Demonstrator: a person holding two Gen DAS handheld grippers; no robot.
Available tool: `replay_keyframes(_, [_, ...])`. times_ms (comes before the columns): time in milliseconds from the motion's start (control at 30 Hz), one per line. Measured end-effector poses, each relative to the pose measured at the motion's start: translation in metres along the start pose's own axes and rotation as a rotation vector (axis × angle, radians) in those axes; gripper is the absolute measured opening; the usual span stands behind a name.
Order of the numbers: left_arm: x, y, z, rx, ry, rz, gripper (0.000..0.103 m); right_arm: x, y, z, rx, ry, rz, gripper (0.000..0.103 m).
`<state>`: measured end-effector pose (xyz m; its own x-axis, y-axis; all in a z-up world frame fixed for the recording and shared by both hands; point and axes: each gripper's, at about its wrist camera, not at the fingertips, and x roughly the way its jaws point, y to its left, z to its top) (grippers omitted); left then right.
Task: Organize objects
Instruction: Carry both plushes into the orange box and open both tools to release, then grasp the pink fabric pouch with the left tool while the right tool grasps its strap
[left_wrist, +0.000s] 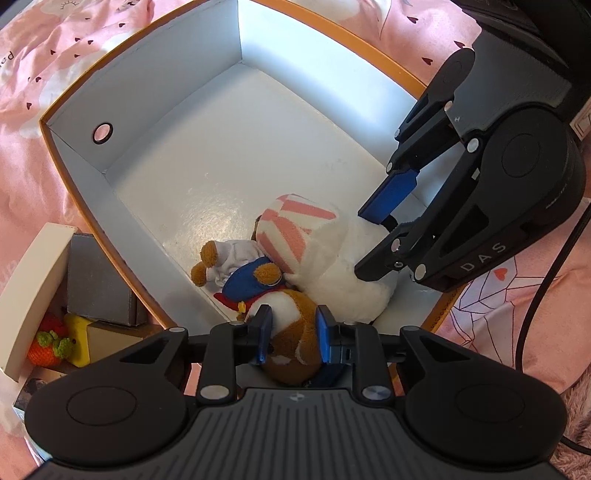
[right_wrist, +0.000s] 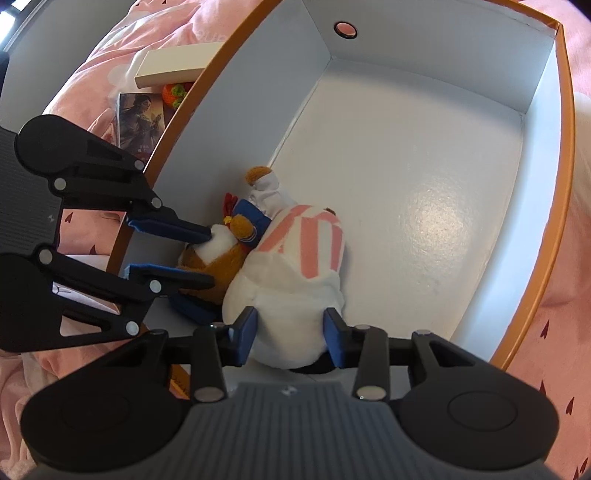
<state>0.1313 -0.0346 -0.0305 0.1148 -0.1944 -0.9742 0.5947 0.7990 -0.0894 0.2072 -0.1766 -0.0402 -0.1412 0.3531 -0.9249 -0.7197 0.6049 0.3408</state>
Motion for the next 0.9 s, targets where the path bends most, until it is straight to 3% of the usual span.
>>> replay_keyframes(133, [-0.008,-0.001,-0.004,-0.027,-0.061,0.025,0.032,-0.008,0.005,-0.003,-0.002,-0.025,-0.022,0.047])
replay_keyframes(267, [-0.020,-0.005,-0.012,-0.096,-0.177,0.039,0.035,-0.026,0.016,-0.009,-0.024,-0.091,-0.062,0.061])
replay_keyframes(400, [-0.043,-0.014,-0.024,-0.176,-0.323,0.044,0.039,-0.049,0.032,-0.011,-0.038,-0.201,-0.085,0.068])
replay_keyframes(433, [-0.038,-0.012,-0.014,-0.195,-0.354,0.042,0.041,-0.055,0.037,-0.011,-0.039,-0.235,-0.094,0.071])
replay_keyframes(600, [-0.073,-0.004,-0.039,-0.330,-0.476,0.085,0.044,-0.073,0.068,-0.006,-0.042,-0.416,-0.155,0.071])
replay_keyframes(767, [-0.095,0.033,-0.074,-0.485,-0.522,0.160,0.044,-0.072,0.107,0.003,-0.084,-0.549,-0.126,0.071])
replay_keyframes(900, [-0.099,0.059,-0.103,-0.608,-0.500,0.227,0.044,-0.051,0.140,0.014,-0.113,-0.550,-0.091,0.071])
